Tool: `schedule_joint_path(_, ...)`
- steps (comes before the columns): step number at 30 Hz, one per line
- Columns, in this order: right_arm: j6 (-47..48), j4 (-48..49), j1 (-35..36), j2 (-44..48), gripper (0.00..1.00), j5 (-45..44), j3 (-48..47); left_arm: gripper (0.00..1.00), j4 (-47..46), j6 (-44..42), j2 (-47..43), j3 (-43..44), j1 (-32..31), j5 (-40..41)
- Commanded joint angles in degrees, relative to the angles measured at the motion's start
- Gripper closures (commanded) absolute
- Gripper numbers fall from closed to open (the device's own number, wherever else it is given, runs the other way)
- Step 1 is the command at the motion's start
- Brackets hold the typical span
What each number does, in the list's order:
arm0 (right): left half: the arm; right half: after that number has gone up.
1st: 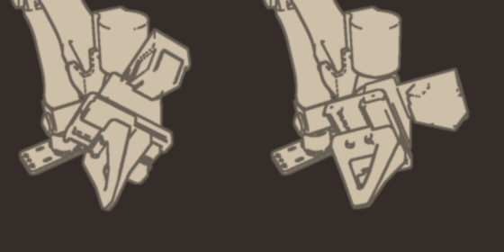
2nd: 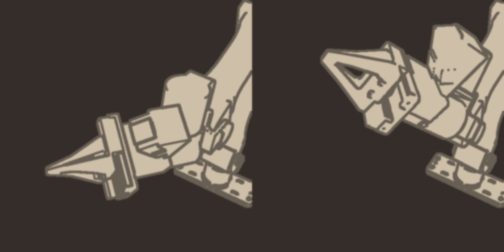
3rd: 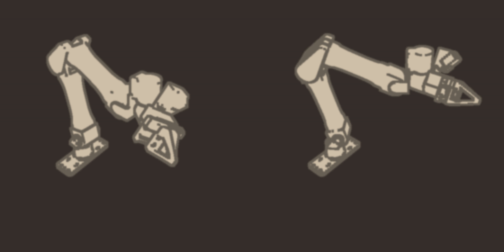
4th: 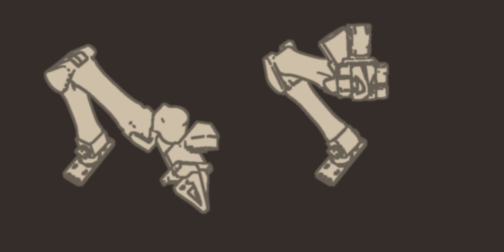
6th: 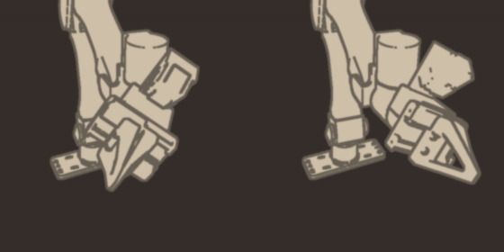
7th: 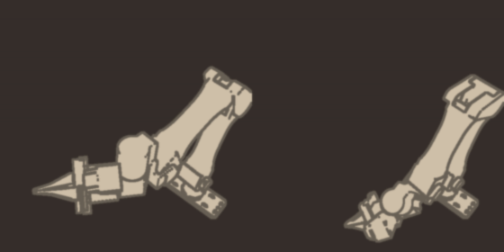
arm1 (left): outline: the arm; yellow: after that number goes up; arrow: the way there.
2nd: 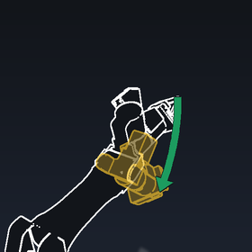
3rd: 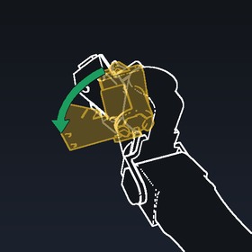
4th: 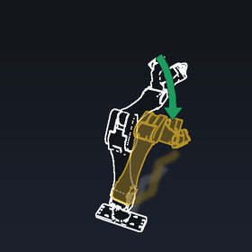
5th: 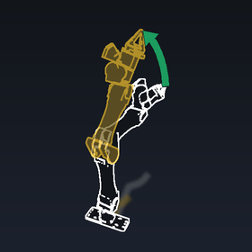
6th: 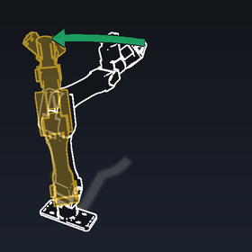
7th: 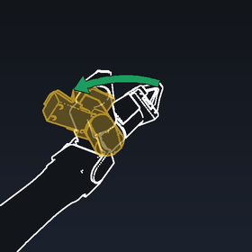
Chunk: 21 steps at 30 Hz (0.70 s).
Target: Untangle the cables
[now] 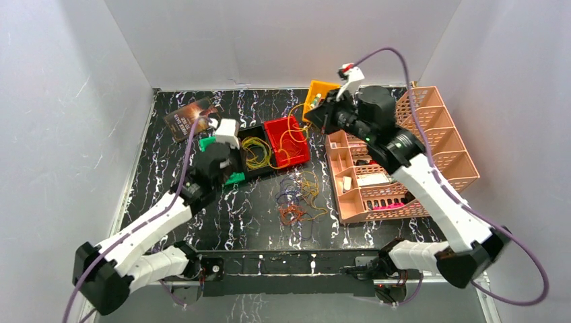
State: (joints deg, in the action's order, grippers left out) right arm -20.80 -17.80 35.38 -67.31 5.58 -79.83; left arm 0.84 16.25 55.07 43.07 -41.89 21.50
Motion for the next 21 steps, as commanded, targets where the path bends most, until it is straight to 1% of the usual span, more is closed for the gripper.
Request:
schedule_joint_path(1, -0.4, 6.2, 0.2, -4.7, 1.0, 5.1, -0.8, 1.0, -0.4, 3.3, 6.2, 3.5, 11.8, -18.9)
schedule_joint_path(4, -0.2, 7.0, 0.2, -6.4, 1.0, 4.9, 0.0, 1.0, -1.1, 2.9, 13.4, 7.3, 15.8, -24.8)
schedule_joint_path(7, -0.2, 8.2, 0.2, -6.0, 1.0, 4.0, 2.6, 1.0, -0.7, 2.3, 21.2, 11.8, 16.7, -26.9)
schedule_joint_path(9, -0.5, 9.0, 0.2, -5.5, 1.0, 3.2, 4.7, 1.0, 0.1, 2.4, 27.0, 14.9, 17.3, -27.2)
schedule_joint_path(13, -1.4, 10.0, 0.2, -4.5, 1.0, 3.5, 8.6, 1.0, 1.9, 3.3, 34.7, 19.3, 19.0, -27.0)
schedule_joint_path(15, -1.8, 10.7, 0.2, -3.9, 1.0, 3.6, 10.1, 1.0, 3.4, 3.6, 37.4, 21.6, 19.6, -26.3)
schedule_joint_path(18, -2.3, 11.3, 0.1, -3.1, 1.0, 3.4, 11.8, 1.0, 3.3, 3.5, 40.4, 23.4, 20.1, -25.4)
schedule_joint_path(21, -2.5, 11.4, 0.2, -2.7, 1.0, 3.4, 12.6, 1.0, 6.0, 2.9, 43.8, 26.7, 20.3, -26.0)
